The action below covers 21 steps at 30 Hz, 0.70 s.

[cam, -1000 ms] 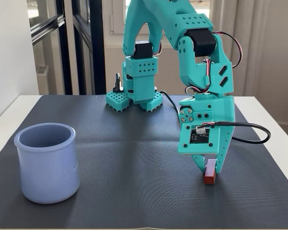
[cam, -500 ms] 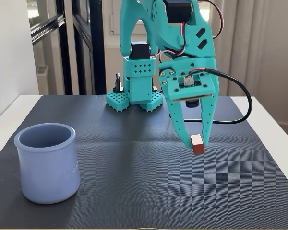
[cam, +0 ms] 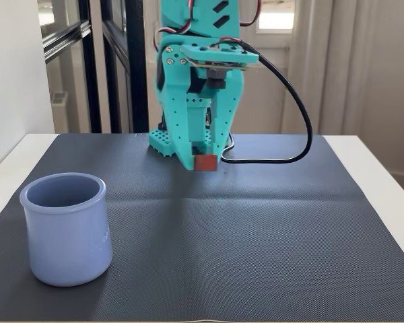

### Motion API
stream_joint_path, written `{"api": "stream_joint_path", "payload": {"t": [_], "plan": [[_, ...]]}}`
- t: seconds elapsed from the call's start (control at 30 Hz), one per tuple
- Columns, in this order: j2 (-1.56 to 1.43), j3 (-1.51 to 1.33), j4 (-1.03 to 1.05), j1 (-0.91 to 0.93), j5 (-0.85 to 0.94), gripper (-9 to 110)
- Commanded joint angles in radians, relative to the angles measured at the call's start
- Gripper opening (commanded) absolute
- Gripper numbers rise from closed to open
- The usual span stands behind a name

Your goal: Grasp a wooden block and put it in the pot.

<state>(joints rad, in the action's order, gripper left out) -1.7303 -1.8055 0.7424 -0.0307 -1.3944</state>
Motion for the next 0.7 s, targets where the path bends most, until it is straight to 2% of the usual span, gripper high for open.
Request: {"api": "stream_joint_path", "payload": {"t": [0.0,0.67], "plan": [[-0.057,0.017,-0.006,0.071,0.077,6],[-0.057,-0.020,-0.008,0.310,0.374,6]]}}
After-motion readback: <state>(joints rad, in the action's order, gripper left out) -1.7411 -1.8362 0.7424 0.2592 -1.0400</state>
